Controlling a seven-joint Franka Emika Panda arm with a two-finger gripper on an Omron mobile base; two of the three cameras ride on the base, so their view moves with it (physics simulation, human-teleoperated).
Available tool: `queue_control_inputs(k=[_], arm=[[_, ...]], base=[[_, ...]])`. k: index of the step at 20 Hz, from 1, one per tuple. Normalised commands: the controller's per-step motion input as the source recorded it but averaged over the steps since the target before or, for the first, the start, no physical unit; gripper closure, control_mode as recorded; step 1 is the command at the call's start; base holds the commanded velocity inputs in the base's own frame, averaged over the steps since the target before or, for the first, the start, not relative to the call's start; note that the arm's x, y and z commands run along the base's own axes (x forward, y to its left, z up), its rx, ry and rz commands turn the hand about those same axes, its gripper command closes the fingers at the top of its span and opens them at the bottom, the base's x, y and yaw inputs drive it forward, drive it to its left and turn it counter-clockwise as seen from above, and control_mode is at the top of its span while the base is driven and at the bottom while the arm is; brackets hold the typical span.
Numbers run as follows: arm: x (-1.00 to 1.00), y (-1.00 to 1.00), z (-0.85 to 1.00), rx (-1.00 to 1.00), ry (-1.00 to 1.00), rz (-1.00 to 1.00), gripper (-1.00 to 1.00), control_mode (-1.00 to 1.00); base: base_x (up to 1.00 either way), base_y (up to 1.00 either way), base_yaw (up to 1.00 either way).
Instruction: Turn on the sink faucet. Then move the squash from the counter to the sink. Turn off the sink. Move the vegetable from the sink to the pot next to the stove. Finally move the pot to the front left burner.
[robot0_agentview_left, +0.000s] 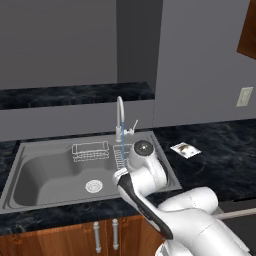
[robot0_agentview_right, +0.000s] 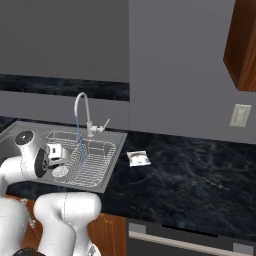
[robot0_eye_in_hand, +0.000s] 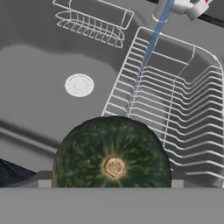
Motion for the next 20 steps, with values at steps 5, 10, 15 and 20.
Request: queue_control_inputs(k=[5,10,15,20], arm=[[0.22,0.34,-0.01,-0.02,0.08,0.00,1.00,-1.00],[0.38,0.49,0.00,0.00,0.13,0.00,1.00,-1.00],[0.37,0.46,0.00,0.00,0.07,0.00,1.00,-1.00],[0.21,0.38,-0.07,-0.01,0.01,-0.03,1.00,-1.00]], base=[[0.00,0.00,0.00],[0.00,0.00,0.00],[0.00,0.00,0.00],[0.00,0.00,0.00]])
